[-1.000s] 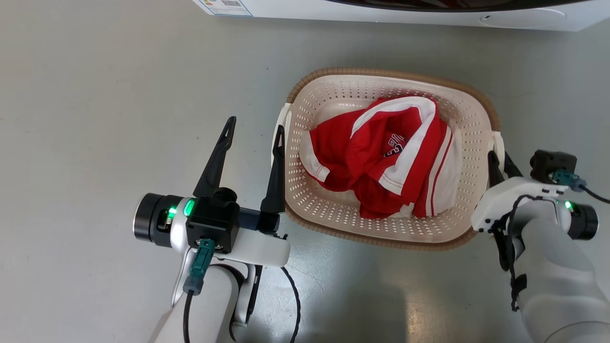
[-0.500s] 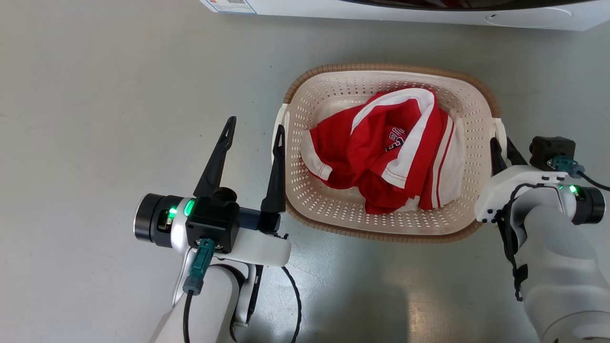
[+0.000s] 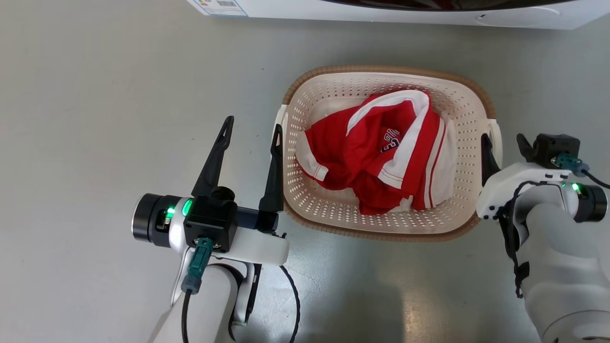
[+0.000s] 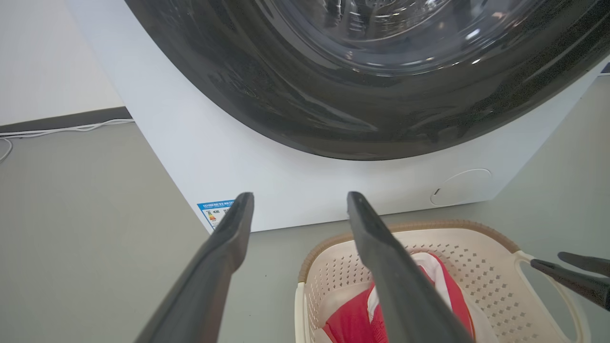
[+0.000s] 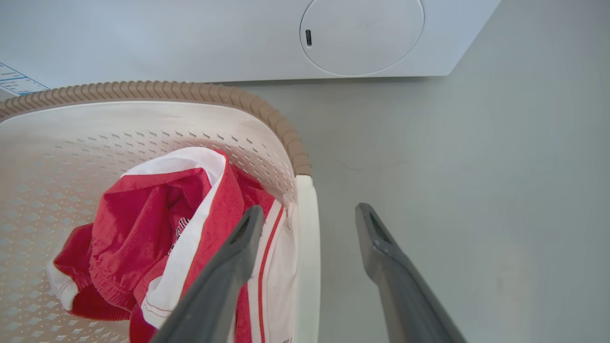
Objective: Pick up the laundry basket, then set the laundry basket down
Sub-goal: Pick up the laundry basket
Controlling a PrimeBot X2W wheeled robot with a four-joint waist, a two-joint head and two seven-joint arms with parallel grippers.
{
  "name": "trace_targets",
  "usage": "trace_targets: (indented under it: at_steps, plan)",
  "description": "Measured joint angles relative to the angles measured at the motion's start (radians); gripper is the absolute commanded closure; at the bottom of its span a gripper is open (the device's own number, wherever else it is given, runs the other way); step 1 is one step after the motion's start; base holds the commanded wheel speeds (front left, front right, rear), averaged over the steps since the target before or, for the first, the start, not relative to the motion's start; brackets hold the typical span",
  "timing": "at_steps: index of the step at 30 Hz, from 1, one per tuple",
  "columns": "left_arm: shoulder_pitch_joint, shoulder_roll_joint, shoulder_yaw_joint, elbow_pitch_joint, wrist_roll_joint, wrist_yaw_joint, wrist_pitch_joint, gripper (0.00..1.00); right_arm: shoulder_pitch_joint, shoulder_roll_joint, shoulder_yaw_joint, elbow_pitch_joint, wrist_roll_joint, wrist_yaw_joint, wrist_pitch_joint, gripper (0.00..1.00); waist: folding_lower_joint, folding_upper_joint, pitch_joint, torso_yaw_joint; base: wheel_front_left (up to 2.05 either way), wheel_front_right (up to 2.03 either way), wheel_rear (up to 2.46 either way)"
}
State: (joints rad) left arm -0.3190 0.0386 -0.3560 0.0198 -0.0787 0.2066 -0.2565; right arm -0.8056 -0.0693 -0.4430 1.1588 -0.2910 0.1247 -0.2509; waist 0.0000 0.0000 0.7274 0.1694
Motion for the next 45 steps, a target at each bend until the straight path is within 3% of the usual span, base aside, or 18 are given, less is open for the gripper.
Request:
trace_targets:
  at_steps: [10, 23, 34, 45]
  plan:
    - [0.000, 0.000, 0.019, 0.010, 0.009, -0.005, 0.000, 0.00, 0.006, 0.000, 0.140, -0.110, 0.117, 0.000, 0.000, 0.00, 0.0000, -0.0001, -0.029, -0.029, 0.00, 0.00, 0.00]
    - [0.005, 0.001, 0.066, 0.022, 0.029, -0.023, 0.000, 0.00, 0.191, 0.003, 0.381, -0.470, 0.347, 0.000, 0.000, 0.00, 0.0000, 0.0000, -0.125, -0.095, 0.00, 0.00, 0.00]
    - [0.072, 0.010, 0.115, 0.035, 0.029, -0.041, 0.000, 0.00, 0.371, 0.011, 0.415, -0.709, 0.438, 0.000, -0.001, 0.00, 0.0000, 0.0000, -0.245, -0.160, 0.00, 0.00, 0.00]
    - [0.187, 0.011, 0.160, 0.015, 0.028, -0.041, 0.000, 0.00, 0.546, 0.016, 0.399, -0.873, 0.479, 0.000, -0.002, 0.00, 0.0000, 0.0000, -0.363, -0.183, 0.00, 0.00, 0.00]
